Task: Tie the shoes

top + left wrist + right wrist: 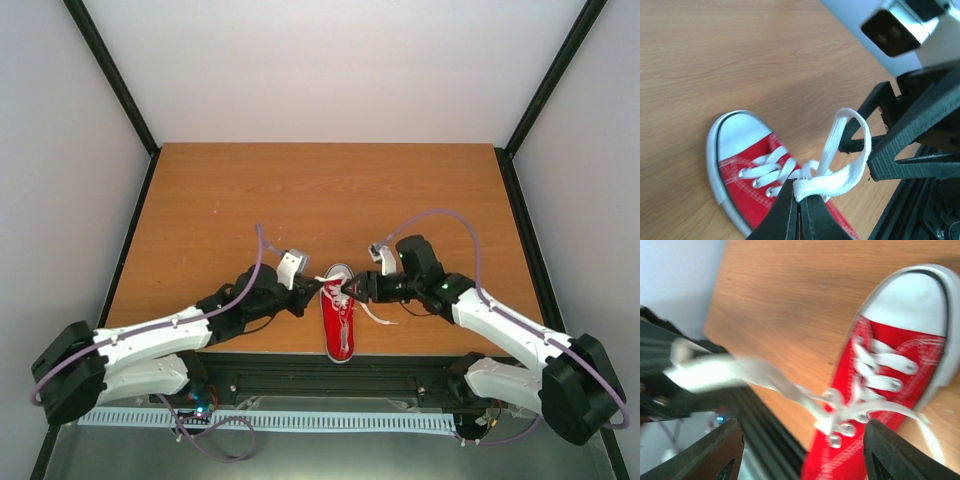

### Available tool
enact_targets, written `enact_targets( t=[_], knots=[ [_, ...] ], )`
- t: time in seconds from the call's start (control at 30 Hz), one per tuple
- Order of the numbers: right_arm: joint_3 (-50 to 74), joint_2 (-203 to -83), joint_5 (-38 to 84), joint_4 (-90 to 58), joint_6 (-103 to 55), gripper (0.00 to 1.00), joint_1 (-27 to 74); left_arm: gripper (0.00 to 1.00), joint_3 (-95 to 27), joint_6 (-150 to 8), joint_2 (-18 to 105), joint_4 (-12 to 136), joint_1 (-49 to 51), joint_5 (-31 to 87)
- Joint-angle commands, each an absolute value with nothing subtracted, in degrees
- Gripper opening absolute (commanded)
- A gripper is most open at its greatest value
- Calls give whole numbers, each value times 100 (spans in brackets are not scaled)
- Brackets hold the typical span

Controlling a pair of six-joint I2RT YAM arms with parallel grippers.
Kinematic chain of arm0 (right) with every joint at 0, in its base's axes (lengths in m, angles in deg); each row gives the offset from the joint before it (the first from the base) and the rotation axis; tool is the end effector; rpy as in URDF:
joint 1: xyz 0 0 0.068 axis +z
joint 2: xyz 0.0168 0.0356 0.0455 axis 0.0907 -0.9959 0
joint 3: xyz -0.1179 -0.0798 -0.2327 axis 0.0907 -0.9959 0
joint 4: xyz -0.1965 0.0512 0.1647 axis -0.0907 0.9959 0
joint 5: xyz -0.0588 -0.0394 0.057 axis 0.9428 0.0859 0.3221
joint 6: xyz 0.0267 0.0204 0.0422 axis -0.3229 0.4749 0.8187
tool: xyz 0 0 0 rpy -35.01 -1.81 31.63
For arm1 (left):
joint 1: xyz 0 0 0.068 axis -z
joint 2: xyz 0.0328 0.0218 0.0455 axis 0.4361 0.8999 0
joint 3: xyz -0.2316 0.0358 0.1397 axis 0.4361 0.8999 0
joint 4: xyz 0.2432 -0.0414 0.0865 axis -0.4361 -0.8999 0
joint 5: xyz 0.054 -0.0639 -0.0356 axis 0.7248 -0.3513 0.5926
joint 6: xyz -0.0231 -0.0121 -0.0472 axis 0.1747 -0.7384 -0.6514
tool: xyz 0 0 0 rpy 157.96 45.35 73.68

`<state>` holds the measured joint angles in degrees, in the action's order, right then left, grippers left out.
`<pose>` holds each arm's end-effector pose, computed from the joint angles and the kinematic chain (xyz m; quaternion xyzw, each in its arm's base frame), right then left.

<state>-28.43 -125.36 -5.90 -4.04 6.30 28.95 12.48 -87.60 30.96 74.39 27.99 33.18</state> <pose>0.1736 0.1432 0.2190 -0.1049 0.8683 0.4589 0.1561 0.1357 -0.1887 0.2062 0.1952 0.8092 -0.3806 0.4028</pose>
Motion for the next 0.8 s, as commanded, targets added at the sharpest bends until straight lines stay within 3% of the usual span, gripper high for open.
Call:
enact_targets(
  t=[0.0,0.17,0.37,0.47,0.6,0.77],
  knots=[
    [-3392,-12455,262,-437,-513,66,2872,1,859,-9036,2645,5712,2497,3424],
    [-3704,-12907,376,-832,-901,68,2872,1,359,-8926,2727,4649,2251,2892],
    [-3763,-13336,747,-908,-1154,64,2872,1,132,-8890,2985,4484,2227,2866],
    [-3751,-13560,563,-1002,-1155,47,2872,1,93,-8947,3132,4456,2199,2952],
    [-3743,-13447,956,-735,-924,5,2872,1,169,-9279,3263,4334,2018,3258],
    [-3725,-13058,1873,101,-327,3,2611,1,622,-10025,3207,4255,1469,3351]
  ],
)
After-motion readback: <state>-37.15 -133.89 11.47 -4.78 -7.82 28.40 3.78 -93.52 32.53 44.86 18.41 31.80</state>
